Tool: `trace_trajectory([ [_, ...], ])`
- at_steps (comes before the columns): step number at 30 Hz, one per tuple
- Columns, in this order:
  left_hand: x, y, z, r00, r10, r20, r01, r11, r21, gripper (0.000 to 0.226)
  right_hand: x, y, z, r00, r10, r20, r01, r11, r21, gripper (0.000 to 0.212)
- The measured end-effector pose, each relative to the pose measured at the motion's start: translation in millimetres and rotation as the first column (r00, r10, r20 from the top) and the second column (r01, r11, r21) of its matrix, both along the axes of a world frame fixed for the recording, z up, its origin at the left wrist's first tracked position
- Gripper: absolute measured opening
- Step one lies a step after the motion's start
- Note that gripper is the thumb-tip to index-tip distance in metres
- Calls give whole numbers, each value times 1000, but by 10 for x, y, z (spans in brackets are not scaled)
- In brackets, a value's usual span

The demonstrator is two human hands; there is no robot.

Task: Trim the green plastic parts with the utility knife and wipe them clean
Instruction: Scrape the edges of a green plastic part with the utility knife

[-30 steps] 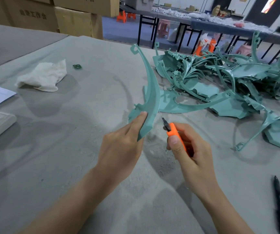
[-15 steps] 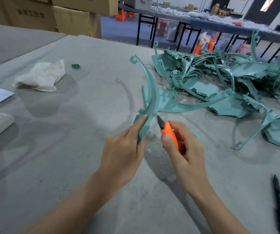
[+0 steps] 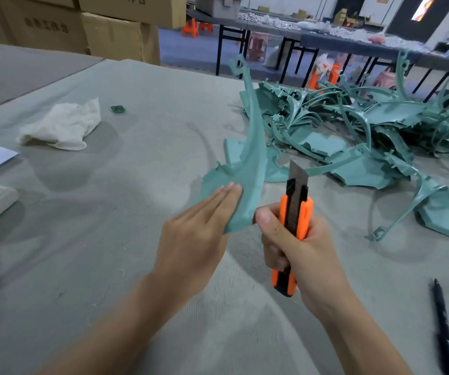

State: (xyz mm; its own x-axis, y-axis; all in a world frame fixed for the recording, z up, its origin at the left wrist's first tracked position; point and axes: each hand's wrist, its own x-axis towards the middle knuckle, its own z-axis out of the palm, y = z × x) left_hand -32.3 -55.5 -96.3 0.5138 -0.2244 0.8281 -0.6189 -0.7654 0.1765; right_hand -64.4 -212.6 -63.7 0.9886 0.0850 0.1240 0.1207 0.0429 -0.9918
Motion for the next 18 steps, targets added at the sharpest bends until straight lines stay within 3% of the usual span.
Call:
trace_trajectory([
  [5,18,39,24,996,-93,-18,94,993,72,40,-4,-57,-1,993,96,-68,-91,994,63,18],
  [10,-2,0,20,983,-167,-71,166,986,-20,38,18,-87,-22,973,216,-83,-199,964,179,13],
  [15,-24,-24,-2,973,-217,-74,212,975,-70,38,52,-84,-42,995,100,1,-100,991,87,19],
  [18,-24,-29,0,967,-249,-55,244,967,-78,40,67,-110,-28,999,30,13,-31,991,130,24],
])
